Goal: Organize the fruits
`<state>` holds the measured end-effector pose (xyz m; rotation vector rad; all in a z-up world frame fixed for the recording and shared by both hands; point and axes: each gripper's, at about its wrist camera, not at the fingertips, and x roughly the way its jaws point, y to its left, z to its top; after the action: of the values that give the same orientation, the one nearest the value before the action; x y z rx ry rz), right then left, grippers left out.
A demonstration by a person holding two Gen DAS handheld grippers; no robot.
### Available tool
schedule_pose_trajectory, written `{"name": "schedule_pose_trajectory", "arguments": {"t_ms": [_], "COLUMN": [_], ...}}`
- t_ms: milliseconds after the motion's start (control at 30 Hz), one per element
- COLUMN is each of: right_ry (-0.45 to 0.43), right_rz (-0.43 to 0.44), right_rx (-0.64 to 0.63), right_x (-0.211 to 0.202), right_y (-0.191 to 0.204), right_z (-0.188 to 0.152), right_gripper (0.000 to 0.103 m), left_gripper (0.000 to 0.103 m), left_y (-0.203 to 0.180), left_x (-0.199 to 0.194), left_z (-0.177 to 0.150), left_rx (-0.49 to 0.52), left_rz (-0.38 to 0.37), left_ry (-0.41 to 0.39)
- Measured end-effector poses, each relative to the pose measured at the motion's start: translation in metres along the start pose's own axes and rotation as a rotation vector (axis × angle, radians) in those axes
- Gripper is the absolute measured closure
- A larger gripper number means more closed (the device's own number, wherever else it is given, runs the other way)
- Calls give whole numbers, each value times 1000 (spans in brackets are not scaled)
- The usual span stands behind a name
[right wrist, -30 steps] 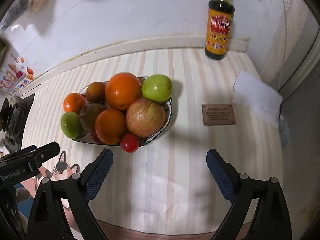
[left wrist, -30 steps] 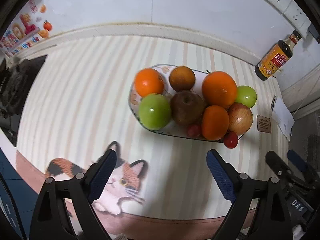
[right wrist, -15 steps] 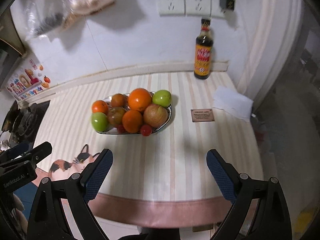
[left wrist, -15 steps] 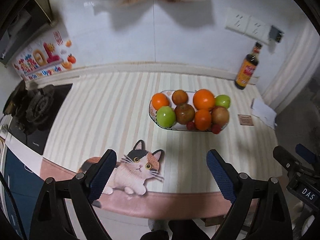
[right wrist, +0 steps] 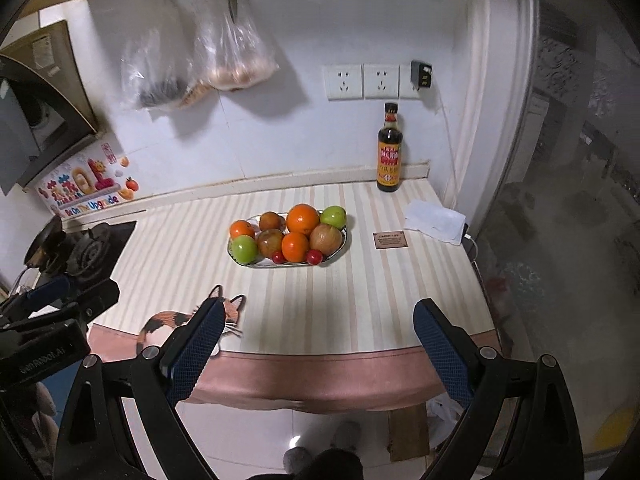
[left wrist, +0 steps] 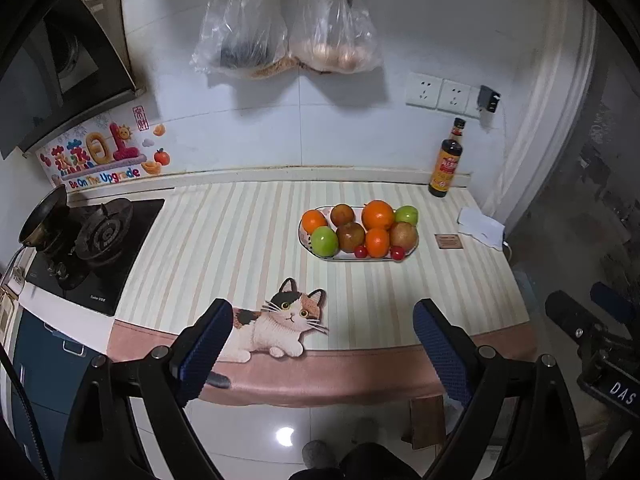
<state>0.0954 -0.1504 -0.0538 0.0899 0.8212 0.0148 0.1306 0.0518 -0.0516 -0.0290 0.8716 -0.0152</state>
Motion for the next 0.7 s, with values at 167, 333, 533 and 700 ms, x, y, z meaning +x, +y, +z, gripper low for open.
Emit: {"name": "schedule_pose_trajectory", "arguments": {"t_ms": [167, 333, 533, 700], "right_ry": [-42, -60, -69, -64], "right_rz": [12, 31, 42, 52], "right_rx": [-22, -42, -50, -48], "right_x": [-38, -61, -72, -62], "right_y": [6, 9, 4, 1], "right_z": [-7, -10, -9, -4], "right_gripper": [5, 5, 5, 5], "left_gripper": [11, 11, 11, 11], "left_y": [-3, -6, -8, -8], "left_x": [-30, -47, -56, -49], "left_z": [-11, -17, -18, -13], "left_rx": [2, -12, -38, -53], "left_rz": [-1, 12, 13, 31], "left_ry": [-41, -69, -88, -89]}}
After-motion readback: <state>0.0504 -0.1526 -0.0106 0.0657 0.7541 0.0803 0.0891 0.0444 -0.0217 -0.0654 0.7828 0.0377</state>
